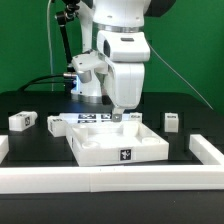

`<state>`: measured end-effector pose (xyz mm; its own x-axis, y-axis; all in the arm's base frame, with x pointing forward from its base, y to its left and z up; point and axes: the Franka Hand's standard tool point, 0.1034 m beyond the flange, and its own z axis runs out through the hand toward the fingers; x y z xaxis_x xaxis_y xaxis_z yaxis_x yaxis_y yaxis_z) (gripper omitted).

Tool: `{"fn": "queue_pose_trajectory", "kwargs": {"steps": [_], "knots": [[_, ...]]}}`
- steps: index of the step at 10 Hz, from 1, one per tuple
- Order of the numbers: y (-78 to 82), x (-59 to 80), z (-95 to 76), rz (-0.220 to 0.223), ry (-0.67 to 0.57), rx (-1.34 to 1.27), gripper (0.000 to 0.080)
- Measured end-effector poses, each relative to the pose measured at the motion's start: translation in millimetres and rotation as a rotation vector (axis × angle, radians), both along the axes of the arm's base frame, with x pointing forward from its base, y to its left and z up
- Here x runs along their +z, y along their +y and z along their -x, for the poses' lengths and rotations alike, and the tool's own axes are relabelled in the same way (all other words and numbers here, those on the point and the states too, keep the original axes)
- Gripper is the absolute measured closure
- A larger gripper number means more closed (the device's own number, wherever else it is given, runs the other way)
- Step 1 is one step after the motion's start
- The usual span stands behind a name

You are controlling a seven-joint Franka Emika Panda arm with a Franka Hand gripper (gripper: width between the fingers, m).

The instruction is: Assemble square table

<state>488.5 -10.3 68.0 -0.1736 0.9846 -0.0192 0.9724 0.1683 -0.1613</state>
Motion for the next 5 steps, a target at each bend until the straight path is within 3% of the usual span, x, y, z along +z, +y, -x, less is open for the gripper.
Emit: {"fn": "queue_pose_trajectory", "kwargs": {"steps": [1, 3, 5], "knots": [[-0.3, -0.4, 0.0, 0.000, -0.001, -0.001, 0.0150], [1.4, -3.7, -4.0, -0.025, -0.144, 0.008, 0.0150], [-2.6, -13.5, 18.9, -0.036, -0.174, 0.005, 0.0150]]}}
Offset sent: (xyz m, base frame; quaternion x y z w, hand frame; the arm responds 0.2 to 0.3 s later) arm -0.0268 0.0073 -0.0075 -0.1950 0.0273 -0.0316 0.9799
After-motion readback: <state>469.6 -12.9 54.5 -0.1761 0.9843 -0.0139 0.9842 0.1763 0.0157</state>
